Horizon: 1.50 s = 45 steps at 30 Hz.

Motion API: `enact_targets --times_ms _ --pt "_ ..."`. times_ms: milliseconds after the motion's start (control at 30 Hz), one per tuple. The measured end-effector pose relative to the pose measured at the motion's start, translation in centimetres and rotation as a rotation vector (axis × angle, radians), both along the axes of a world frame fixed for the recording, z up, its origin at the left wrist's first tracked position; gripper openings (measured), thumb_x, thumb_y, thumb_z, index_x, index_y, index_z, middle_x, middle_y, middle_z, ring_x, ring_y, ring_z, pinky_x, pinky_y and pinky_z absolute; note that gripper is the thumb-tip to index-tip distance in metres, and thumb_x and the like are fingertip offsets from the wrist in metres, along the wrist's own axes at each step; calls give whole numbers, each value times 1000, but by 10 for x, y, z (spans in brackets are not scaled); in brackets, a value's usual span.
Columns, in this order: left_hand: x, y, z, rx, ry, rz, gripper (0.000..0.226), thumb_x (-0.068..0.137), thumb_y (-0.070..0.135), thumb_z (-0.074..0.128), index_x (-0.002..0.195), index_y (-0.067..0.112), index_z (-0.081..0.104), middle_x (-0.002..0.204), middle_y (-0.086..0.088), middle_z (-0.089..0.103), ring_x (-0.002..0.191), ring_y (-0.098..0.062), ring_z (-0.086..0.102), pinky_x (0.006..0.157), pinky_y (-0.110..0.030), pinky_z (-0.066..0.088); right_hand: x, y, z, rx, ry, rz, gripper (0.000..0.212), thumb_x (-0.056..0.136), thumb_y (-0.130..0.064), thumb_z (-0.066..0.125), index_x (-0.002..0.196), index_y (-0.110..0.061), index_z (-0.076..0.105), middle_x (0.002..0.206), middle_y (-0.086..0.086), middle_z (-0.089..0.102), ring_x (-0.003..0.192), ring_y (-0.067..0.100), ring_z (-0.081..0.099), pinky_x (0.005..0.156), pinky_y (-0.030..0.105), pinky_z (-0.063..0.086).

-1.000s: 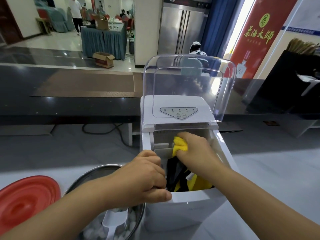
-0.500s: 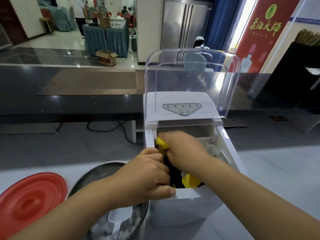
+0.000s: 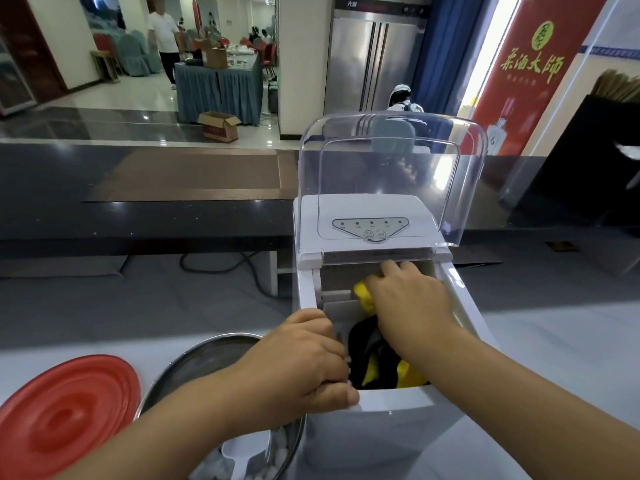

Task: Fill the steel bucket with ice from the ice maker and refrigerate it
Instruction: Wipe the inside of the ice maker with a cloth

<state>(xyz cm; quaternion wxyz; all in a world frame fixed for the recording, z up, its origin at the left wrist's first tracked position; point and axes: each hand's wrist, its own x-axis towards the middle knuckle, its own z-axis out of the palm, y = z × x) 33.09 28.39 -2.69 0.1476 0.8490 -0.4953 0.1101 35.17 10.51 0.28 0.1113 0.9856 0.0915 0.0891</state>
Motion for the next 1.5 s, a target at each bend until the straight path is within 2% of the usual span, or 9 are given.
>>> enact_targets --times_ms 167,367,500,767,1000,1167,1300,1367,1500 --pt "1 -1 3 6 -5 7 40 90 45 48 60 22 60 60 8 55 68 -12 45 87 -21 29 -10 4 -6 178 -278 212 32 64 -4 70 94 -14 67 81 1 67 71 23 58 55 33 49" --pt "0 -2 4 24 24 5 39 89 44 47 59 20 57 60 8 55 70 -13 47 88 -21 29 3 19 -15 165 -98 343 20 82 -13 55 101 -18 59 93 -2 67 91 22 50 72 36 42" --pt "-1 -2 1 9 -15 9 42 90 45 45 57 22 57 58 9 52 67 -10 45 88 -24 32 0 9 -11 13 -100 241 27 75 -14 65 101 -17 60 90 1 67 90 25 53 64 33 36" --pt "-1 -2 0 -2 -30 18 44 92 48 40 61 26 63 58 12 52 65 -6 42 89 -19 29 -2 -27 -1 -129 3 -25 24 89 -11 50 112 -13 51 110 8 60 99 29 53 70 34 41" --pt "0 -1 0 1 -10 10 44 91 49 42 61 26 64 58 12 53 66 -5 43 91 -13 23 -9 -30 9 -242 -116 -83 14 68 -13 68 79 -21 64 75 -3 65 70 18 60 49 25 31" --pt "-1 -1 -1 -6 17 -1 41 89 47 45 59 26 62 57 11 52 65 -6 43 89 -14 26 1 -39 2 172 44 -28 21 84 -6 48 101 -17 53 104 2 61 97 26 55 62 30 37" --pt "-2 0 -3 -59 19 -24 31 85 46 49 69 26 67 64 14 57 75 -7 51 95 -24 33 -7 -33 5 881 68 9 31 80 -3 49 95 -25 66 92 -5 69 90 19 60 77 32 48" --pt "-5 2 -8 -155 24 9 30 82 49 53 78 22 67 74 10 60 88 -7 51 96 -29 38 -11 -15 3 1029 111 64 32 77 -2 51 93 -25 68 91 -6 70 89 16 61 80 33 49" --pt "-11 14 -3 -464 65 151 28 89 54 48 82 27 53 85 14 58 94 -7 49 82 -16 41 -6 18 -7 1203 335 190 36 81 3 52 105 -23 63 95 -4 64 87 13 57 74 23 44"
